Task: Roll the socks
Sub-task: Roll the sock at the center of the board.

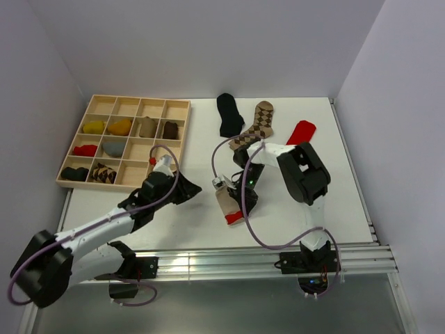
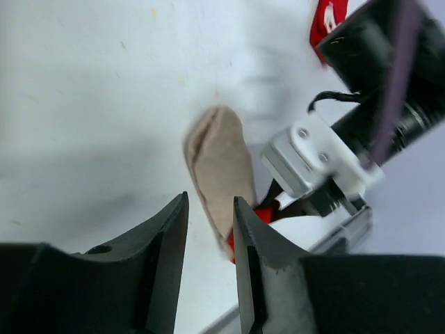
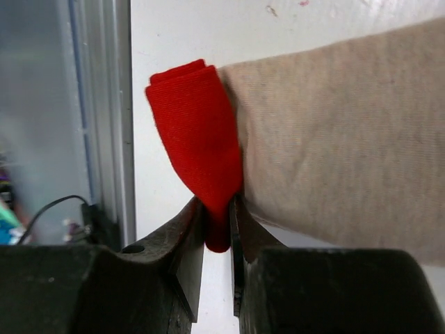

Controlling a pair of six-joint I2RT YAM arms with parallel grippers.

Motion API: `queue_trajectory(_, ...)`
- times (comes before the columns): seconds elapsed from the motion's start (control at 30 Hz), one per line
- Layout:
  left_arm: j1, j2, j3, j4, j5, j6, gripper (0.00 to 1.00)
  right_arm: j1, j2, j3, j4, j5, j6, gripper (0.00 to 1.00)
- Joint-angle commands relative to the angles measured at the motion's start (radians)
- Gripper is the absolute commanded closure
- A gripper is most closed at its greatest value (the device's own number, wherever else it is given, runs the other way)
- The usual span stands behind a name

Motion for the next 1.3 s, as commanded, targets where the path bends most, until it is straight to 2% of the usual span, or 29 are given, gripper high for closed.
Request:
queue_trajectory(0.0, -0.037, -0.119, -0.031, 0.134, -0.191, 0.155, 0.63, -0.018, 0.097, 0.102, -0.243, -0.021, -0.045, 0.83)
queue_trajectory(0.07, -0.128, -0.119, 0.012, 0.096, -0.289, 0.321, 0.63, -0.018, 0.142, 0.128, -0.256, -0.013, -0.005, 0.82)
queue_trajectory(0.13, -0.205, -0.091, 0.047, 0.088, -0.319, 0.430, 0.61, -0.018, 0.159, 0.157, -0.257, -0.010, 0.027, 0.82)
queue_trajectory(0.17, -0.281, -0.076, 0.061, 0.079, -0.348, 0.509, 0.60, -0.018, 0.177, 0.168, -0.258, -0.011, 0.041, 0.82)
queue_trajectory(0.27, -0.418, 0.016, 0.120, 0.058, -0.412, 0.649, 0.58, -0.016, 0.197, 0.193, -0.258, -0.008, 0.067, 0.82)
queue_trajectory(0.43, -0.616, 0.221, 0.238, 0.022, -0.496, 0.788, 0.53, -0.018, 0.229, 0.222, -0.257, 0.005, 0.093, 0.81)
queue_trajectory(0.57, -0.702, 0.355, 0.302, 0.015, -0.517, 0.852, 0.52, -0.018, 0.239, 0.228, -0.250, 0.004, 0.101, 0.82)
queue_trajectory(0.67, -0.725, 0.433, 0.319, 0.036, -0.518, 0.871, 0.52, -0.018, 0.239, 0.228, -0.244, 0.008, 0.109, 0.82)
queue_trajectory(1.0, -0.727, 0.533, 0.328, 0.067, -0.515, 0.937, 0.52, -0.019, 0.237, 0.225, -0.233, 0.019, 0.112, 0.83)
queue_trajectory(1.27, -0.725, 0.605, 0.312, 0.094, -0.524, 0.923, 0.55, -0.018, 0.233, 0.216, -0.233, 0.015, 0.104, 0.83)
